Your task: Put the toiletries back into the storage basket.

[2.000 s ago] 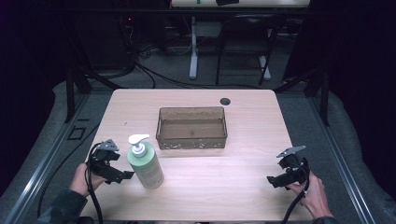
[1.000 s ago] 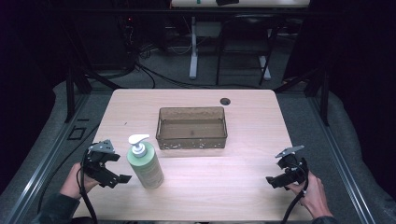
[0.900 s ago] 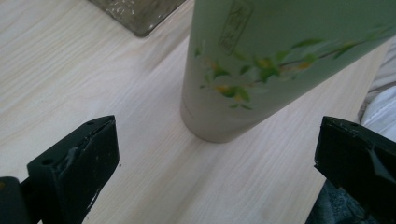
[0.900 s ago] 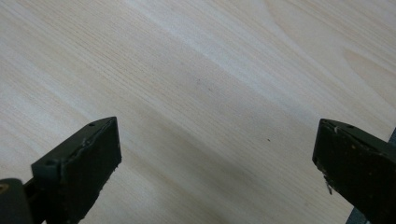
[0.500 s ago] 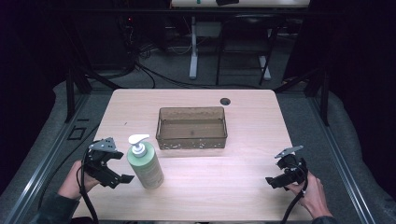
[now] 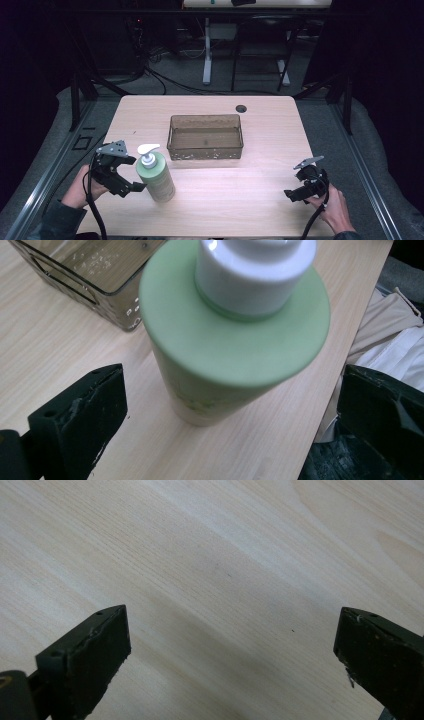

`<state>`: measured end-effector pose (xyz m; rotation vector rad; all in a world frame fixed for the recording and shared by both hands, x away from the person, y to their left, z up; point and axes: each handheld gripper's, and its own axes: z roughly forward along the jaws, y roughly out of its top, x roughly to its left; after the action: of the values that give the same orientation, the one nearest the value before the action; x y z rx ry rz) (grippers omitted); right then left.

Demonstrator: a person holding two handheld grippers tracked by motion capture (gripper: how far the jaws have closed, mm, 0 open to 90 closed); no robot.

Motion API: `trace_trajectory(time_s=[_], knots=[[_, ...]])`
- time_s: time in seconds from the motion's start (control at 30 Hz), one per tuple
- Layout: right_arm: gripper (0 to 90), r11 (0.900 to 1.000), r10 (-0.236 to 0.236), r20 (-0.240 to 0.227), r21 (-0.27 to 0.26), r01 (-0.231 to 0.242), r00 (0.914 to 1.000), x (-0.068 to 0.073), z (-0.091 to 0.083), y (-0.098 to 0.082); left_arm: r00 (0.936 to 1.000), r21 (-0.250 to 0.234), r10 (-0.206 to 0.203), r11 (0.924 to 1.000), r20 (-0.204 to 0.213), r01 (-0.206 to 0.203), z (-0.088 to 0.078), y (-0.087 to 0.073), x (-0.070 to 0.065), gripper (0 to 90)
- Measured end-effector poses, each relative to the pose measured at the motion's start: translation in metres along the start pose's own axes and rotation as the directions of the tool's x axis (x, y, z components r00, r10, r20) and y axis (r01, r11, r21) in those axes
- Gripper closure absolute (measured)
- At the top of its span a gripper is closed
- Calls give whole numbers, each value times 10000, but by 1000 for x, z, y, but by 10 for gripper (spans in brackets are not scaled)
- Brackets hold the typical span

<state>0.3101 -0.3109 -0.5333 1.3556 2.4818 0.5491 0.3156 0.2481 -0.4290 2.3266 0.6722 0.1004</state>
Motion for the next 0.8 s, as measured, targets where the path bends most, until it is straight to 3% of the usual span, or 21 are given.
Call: trace_trajectory(time_s=[0.57,0.8], knots=[[13,10000,-17,-35,49,17,10000,1,0,-1,9968,136,799,9967,8,-799,-15,48,-6,5],[13,10000,-3,-64,94,3,10000,0,2,-2,9952,386,975,9945,-26,-973,-21,65,-9,81]])
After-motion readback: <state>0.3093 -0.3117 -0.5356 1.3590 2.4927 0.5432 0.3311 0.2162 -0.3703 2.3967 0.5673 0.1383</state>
